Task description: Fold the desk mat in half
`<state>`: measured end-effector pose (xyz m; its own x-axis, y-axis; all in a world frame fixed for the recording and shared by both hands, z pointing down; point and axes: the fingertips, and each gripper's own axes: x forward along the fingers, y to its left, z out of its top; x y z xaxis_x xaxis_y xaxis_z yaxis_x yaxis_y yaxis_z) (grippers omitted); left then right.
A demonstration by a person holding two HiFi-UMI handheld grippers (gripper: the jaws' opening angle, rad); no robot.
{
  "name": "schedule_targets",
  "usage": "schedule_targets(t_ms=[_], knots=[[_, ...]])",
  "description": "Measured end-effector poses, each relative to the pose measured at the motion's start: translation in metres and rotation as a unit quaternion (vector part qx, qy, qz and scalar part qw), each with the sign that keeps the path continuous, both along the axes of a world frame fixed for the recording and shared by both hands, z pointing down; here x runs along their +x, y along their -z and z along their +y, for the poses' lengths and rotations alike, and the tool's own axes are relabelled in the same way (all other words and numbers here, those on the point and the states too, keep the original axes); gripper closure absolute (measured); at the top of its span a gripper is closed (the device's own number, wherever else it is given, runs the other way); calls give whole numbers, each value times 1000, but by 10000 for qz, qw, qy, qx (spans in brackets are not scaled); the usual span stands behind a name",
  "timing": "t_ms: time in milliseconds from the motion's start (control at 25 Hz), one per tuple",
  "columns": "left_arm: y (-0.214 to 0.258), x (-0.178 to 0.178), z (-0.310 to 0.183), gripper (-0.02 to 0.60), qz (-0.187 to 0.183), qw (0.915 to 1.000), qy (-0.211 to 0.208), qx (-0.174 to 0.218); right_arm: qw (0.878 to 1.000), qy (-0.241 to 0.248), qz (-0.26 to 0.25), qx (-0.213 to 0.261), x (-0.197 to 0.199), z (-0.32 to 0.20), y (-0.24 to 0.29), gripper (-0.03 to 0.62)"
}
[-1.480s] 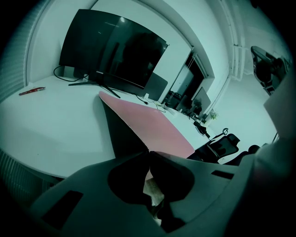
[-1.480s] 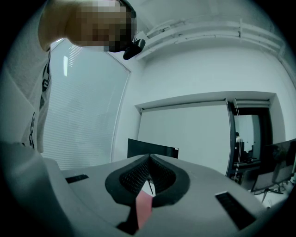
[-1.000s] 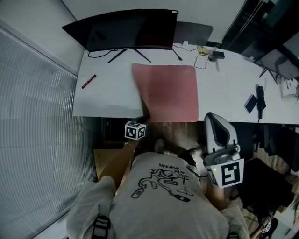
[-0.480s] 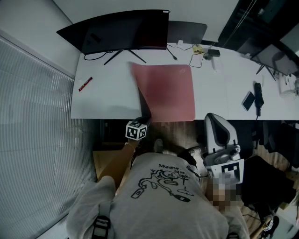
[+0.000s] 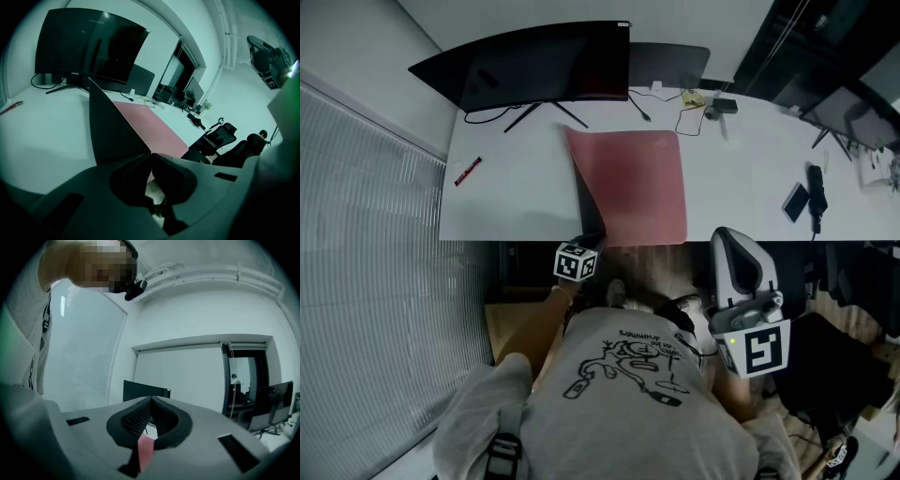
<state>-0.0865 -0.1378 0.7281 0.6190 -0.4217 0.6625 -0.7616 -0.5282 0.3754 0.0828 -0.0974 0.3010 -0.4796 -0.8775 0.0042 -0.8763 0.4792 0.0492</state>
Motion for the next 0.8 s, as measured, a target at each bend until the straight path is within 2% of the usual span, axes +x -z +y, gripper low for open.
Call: schedule_targets(t_ms=[160, 800], knots=[[-3, 9, -1, 551, 11, 10000, -37, -10, 9999, -90, -5, -46, 8, -2, -4, 585], [-4, 46, -1, 551, -98, 9997, -210, -58, 10000, 54, 24, 12, 36, -9, -3, 585]])
